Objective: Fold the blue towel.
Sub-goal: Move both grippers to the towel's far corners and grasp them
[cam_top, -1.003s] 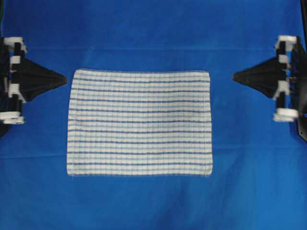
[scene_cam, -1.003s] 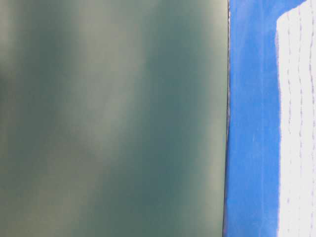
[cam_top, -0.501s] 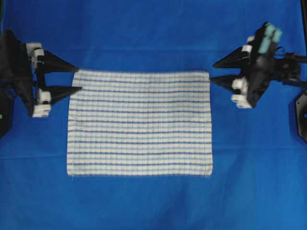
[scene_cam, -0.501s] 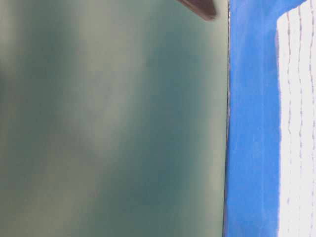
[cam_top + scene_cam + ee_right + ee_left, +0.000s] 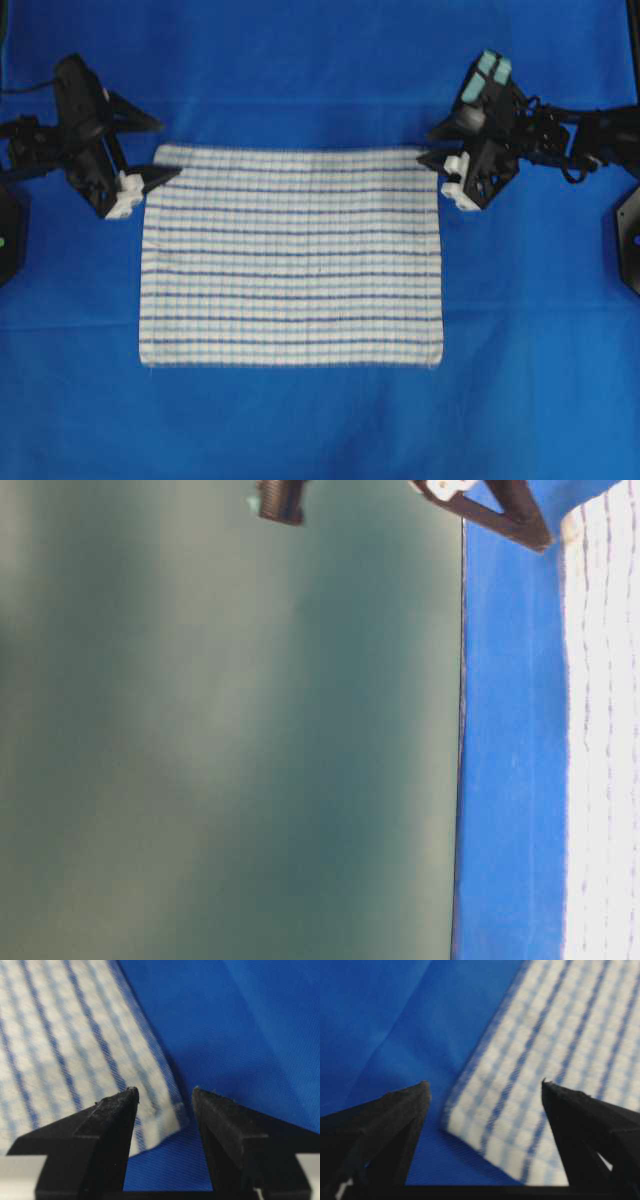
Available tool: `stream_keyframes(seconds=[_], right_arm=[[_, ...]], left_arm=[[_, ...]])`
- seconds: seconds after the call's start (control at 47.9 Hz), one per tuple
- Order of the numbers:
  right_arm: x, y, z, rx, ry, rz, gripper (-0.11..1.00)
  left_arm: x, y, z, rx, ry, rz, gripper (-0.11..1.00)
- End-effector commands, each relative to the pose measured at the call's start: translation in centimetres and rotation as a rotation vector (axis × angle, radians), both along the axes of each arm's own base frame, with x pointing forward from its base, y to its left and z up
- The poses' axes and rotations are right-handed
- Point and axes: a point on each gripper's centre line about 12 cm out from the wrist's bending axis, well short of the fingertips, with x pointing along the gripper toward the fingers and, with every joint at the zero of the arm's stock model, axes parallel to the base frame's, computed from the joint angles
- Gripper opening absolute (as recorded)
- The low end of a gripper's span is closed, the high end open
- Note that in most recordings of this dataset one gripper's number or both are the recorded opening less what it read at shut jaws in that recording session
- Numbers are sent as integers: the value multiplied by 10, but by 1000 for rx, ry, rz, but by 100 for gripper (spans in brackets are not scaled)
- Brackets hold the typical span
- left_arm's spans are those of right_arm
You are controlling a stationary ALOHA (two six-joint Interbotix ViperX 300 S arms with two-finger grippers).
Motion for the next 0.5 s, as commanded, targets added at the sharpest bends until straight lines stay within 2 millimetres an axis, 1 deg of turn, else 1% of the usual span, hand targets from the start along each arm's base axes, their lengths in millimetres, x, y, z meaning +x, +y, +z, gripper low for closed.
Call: stream_keyframes(seconds=[0.0, 0.084, 0.209, 0.251, 0.313, 0.355, 0.418, 0.481], right_arm=[[5, -3, -1, -5, -18, -4, 53], [5, -3, -8, 3, 4, -4, 53], [4, -4, -12, 7, 14, -10, 52], [5, -4, -12, 4, 12, -8, 51], [5, -4, -12, 1, 13, -5, 45], [5, -4, -12, 0, 15, -2, 39], [4, -4, -12, 0, 16, -2, 23], [4, -4, -13, 1, 21, -3, 8]], left_arm=[[4, 7, -1, 3, -5, 20, 86], [2, 11, -7, -7, 17, 40, 86], [0, 15, -17, -22, 52, 56, 83], [1, 15, -19, -27, 59, 58, 82], [1, 15, -21, -33, 71, 58, 78], [0, 15, -22, -38, 79, 59, 73], [2, 14, -22, -50, 82, 61, 57], [2, 13, -23, -57, 94, 55, 39]])
